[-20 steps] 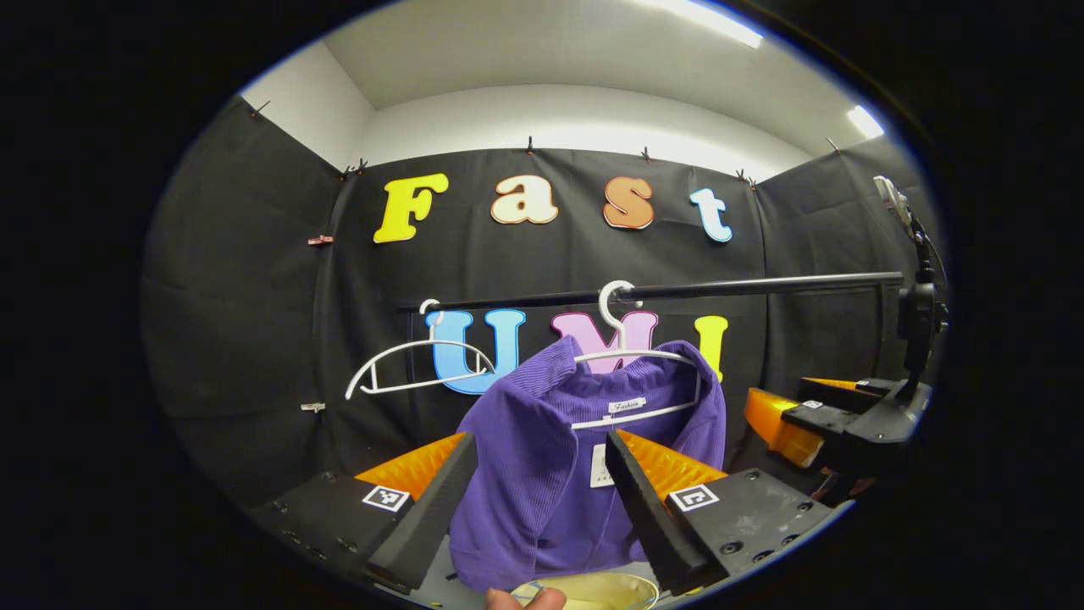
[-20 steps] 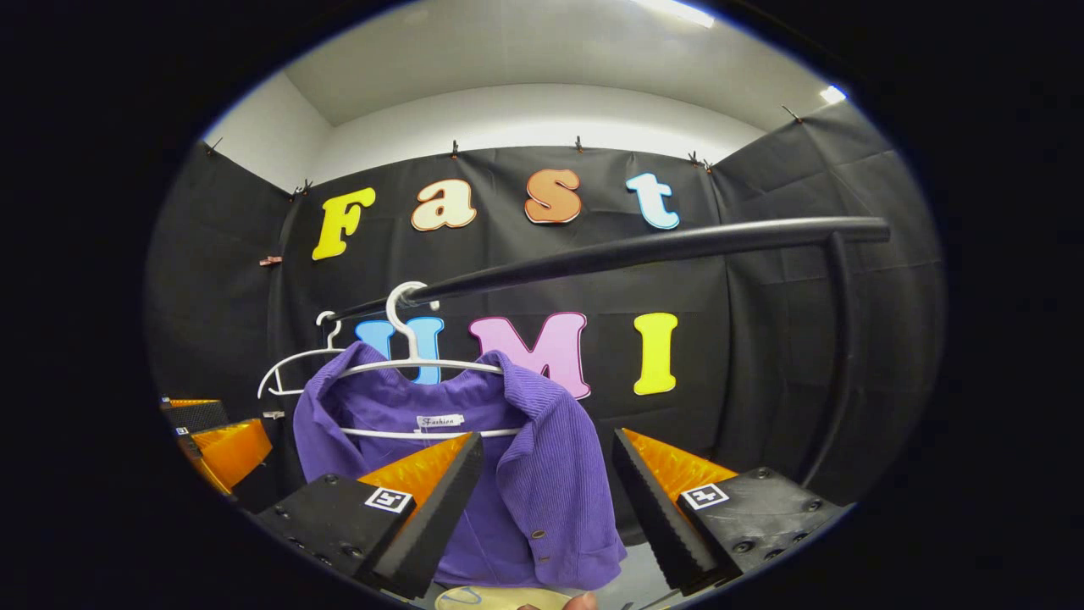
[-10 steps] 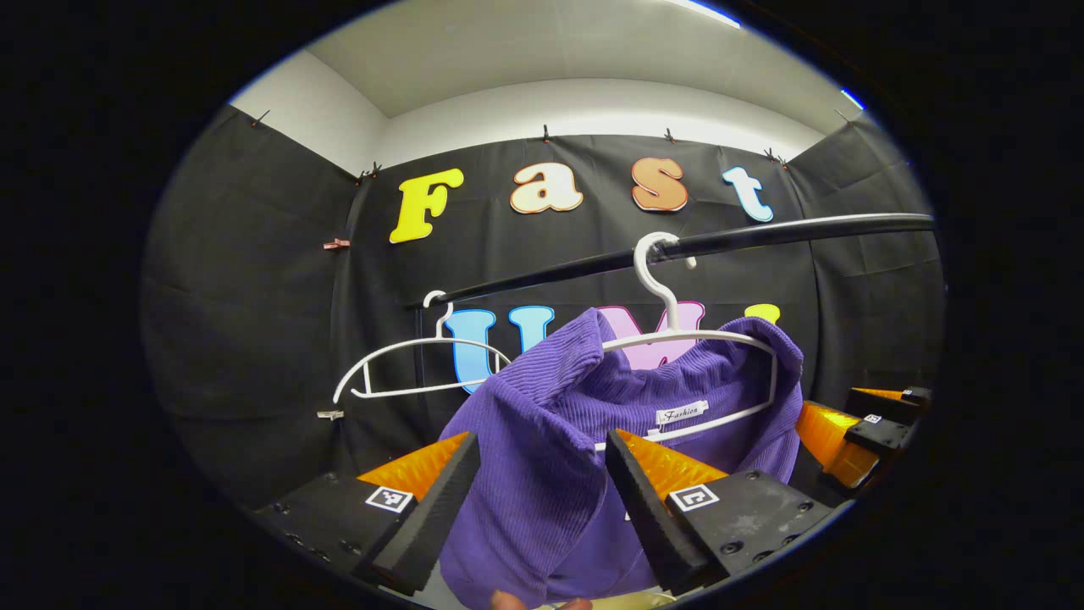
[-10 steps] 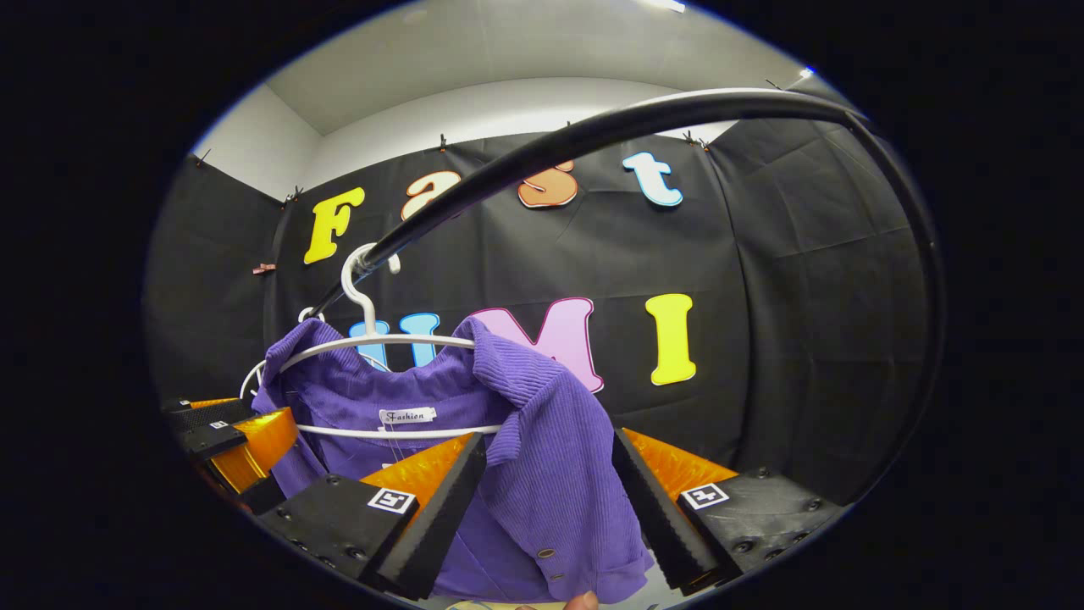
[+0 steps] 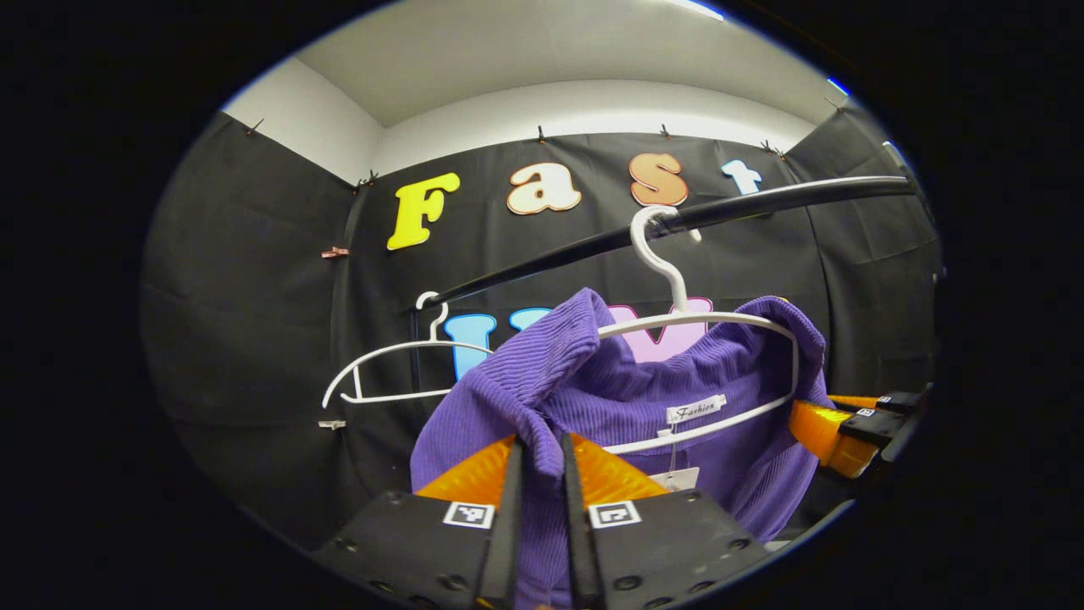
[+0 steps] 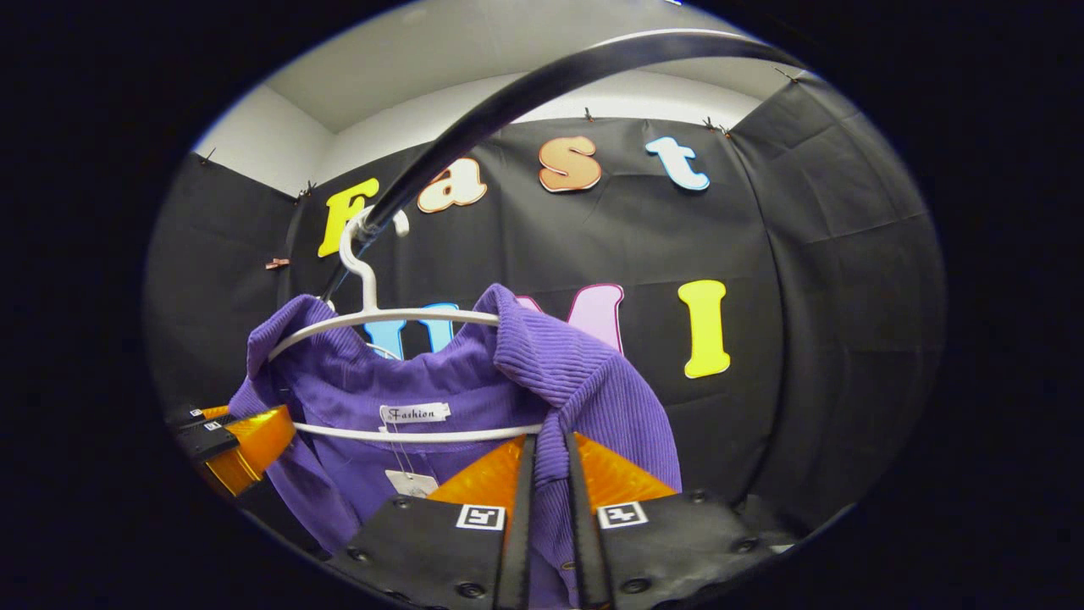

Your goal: Grasp the clothes on the hanger with both hands and then place them into the laundry hamper below.

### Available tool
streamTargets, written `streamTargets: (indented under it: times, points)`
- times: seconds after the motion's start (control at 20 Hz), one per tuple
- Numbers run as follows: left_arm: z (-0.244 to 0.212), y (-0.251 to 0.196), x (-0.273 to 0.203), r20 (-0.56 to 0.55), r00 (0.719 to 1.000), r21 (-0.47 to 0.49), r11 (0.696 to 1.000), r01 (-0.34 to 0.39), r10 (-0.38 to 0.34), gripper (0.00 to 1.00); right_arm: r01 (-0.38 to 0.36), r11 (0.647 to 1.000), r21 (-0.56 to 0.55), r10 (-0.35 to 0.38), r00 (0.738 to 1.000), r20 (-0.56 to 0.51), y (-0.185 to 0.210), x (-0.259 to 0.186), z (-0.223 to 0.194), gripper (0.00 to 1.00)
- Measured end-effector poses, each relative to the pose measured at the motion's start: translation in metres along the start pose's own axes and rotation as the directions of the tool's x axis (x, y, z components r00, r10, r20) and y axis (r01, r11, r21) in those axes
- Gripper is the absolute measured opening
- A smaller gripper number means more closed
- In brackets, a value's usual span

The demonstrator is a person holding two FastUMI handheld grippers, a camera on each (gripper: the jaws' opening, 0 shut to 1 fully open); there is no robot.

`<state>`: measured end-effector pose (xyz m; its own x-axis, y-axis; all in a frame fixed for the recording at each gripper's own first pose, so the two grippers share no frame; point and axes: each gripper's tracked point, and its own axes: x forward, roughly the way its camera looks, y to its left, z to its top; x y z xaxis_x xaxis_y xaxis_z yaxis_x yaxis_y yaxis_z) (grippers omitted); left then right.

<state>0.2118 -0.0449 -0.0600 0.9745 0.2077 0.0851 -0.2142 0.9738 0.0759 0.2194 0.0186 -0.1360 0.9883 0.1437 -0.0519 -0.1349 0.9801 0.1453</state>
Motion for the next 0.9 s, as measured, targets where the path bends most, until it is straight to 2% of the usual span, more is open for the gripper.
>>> streamTargets:
  times: [0.05, 0.1, 0.15, 0.25, 0.35, 0.45, 0.6, 0.9]
  points:
    - [-0.001, 0.001, 0.000, -0.009, 1.000, -0.004, 1.000, 0.007, -0.007, 0.11, -0.007, 1.000, 0.021, 0.006, 1.000, 0.002, 0.001, 0.003, 0.001, 0.22]
    - [-0.004, -0.005, 0.000, -0.020, 0.999, -0.011, 0.999, 0.035, -0.035, 0.09, 0.033, 0.999, 0.023, -0.032, 0.999, -0.013, -0.007, 0.000, -0.006, 0.22]
    - [-0.006, -0.006, 0.001, -0.032, 0.998, -0.016, 0.998, 0.056, -0.057, 0.07, 0.010, 1.000, 0.030, -0.009, 1.000, -0.008, -0.007, 0.000, -0.001, 0.05]
    - [-0.007, 0.002, 0.002, -0.050, 0.997, -0.018, 0.998, 0.065, -0.066, 0.06, -0.015, 1.000, 0.006, 0.015, 1.000, 0.022, -0.005, -0.008, 0.007, 0.05]
    - [-0.010, 0.005, 0.004, -0.077, 0.994, -0.032, 0.996, 0.079, -0.081, 0.06, -0.015, 0.997, -0.071, 0.020, 0.997, 0.080, -0.006, -0.014, 0.021, 0.05]
    - [-0.007, 0.014, 0.002, -0.076, 0.995, -0.035, 0.997, 0.062, -0.065, 0.03, 0.033, 0.984, -0.173, -0.008, 0.989, 0.146, -0.016, -0.017, 0.039, 0.05]
    - [0.008, 0.026, -0.002, -0.048, 0.998, -0.019, 0.999, 0.029, -0.030, 0.05, 0.144, 0.954, -0.262, -0.078, 0.967, 0.244, -0.039, -0.021, 0.069, 0.05]
    - [0.034, 0.037, 0.001, -0.021, 1.000, 0.005, 1.000, 0.022, -0.022, 0.05, 0.304, 0.916, -0.263, -0.215, 0.923, 0.318, -0.085, -0.010, 0.091, 0.05]
